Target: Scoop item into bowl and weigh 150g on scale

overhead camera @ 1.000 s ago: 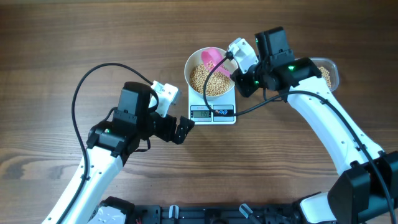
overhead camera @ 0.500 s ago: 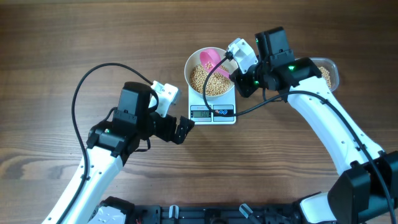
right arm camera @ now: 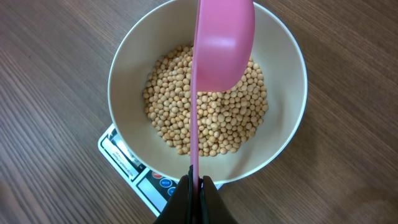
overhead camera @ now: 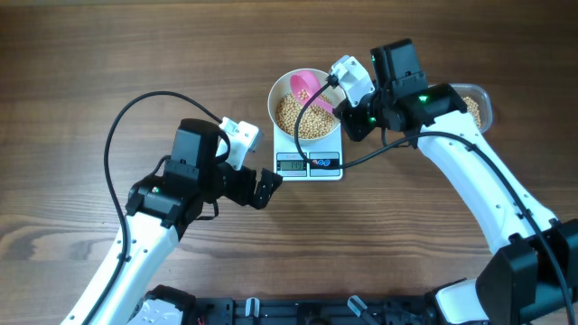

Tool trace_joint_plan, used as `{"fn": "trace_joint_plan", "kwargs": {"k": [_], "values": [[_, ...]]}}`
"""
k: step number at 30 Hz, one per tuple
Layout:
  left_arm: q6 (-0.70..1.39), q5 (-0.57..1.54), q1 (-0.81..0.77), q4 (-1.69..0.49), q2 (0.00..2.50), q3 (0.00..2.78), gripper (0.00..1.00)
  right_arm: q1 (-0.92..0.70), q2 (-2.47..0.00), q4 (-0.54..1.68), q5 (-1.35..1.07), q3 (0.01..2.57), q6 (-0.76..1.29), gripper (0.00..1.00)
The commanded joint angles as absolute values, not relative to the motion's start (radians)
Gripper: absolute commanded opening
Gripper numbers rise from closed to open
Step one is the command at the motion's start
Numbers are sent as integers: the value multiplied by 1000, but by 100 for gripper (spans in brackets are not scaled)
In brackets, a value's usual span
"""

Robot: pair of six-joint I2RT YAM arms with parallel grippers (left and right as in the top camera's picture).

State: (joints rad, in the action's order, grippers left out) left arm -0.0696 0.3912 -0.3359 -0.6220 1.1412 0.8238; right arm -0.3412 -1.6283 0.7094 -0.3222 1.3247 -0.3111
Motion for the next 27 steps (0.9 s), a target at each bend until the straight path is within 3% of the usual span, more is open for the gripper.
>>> {"fn": "trace_joint_plan", "kwargs": {"k": [1,10,27], "values": [[-74,403,-340,-619,1147,821,100,-339,-1605,693,-353,1343,-272,4],[-74,403,-340,-618,1147,821,100,-307,-1572,685,-371,1343,-231,4],[-74,403,-340,-618,1147,821,100,-109,-1567,697,-716,1343,-172,4]]}}
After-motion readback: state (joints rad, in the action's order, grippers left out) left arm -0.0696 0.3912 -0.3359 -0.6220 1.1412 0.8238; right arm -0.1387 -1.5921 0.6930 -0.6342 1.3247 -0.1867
